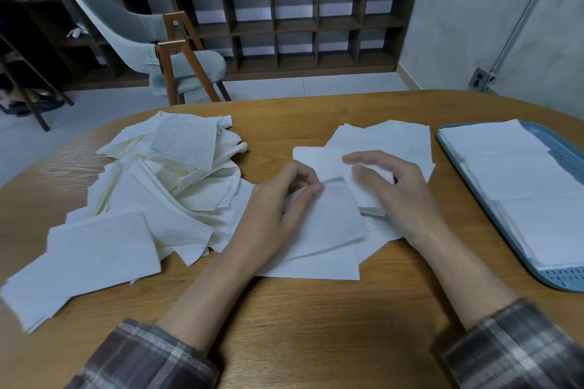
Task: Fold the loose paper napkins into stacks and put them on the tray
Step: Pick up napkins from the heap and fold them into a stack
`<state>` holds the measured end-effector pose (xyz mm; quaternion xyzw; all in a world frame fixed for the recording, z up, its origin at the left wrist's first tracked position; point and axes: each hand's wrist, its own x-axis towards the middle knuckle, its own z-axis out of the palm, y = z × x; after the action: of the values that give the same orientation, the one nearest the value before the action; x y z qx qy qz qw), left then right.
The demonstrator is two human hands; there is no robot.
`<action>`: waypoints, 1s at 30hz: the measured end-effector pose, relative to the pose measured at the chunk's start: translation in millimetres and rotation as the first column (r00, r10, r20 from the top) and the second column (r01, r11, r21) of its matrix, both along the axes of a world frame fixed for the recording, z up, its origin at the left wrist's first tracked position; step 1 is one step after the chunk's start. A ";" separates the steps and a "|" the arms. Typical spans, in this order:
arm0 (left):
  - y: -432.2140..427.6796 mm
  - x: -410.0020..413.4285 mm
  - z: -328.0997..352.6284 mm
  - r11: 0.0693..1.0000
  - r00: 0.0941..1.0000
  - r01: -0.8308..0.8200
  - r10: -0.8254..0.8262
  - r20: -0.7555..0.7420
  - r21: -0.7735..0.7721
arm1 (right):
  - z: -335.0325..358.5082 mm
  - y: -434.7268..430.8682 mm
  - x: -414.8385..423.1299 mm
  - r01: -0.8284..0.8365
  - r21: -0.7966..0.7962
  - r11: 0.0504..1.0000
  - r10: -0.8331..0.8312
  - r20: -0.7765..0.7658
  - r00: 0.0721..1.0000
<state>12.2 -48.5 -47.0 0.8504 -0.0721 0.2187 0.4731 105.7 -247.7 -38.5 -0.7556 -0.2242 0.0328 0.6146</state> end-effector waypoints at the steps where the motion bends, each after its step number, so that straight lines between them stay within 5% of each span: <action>1: -0.1 0.2 0.3 0.999 0.999 -0.031 0.031 0.008 -0.029 | 1.8 1.1 -2.4 -0.039 0.005 0.999 0.039 -0.013 0.999; 5: 0.9 1.8 0.1 0.987 0.993 -0.109 0.114 0.038 -0.122 | 5.0 3.9 -9.4 -0.169 0.011 0.985 0.170 -0.054 0.984; 10: 1.7 2.7 1.2 0.983 0.990 -0.133 0.139 0.035 -0.127 | -4.2 4.6 -6.6 -0.115 -0.102 0.988 0.112 -0.037 0.993; 15: 5.7 2.1 5.2 0.980 0.975 -0.165 0.145 0.165 0.112 | -4.3 2.5 -1.9 -0.029 -0.002 1.000 0.029 -0.134 0.991; 21: 7.3 1.1 -6.2 0.951 0.999 0.010 -0.024 0.042 0.310 | -4.3 0.5 1.7 0.053 0.002 0.999 -0.051 -0.218 0.975; 30: 4.2 0.8 -3.6 0.961 0.993 0.021 -0.051 0.103 0.275 | -2.4 1.8 0.8 0.074 -0.024 0.997 -0.078 -0.249 0.965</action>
<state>13.0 -44.3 -50.6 0.8928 -0.1428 0.2439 0.3506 106.5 -245.8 -40.9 -0.7579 -0.1156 0.1056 0.6333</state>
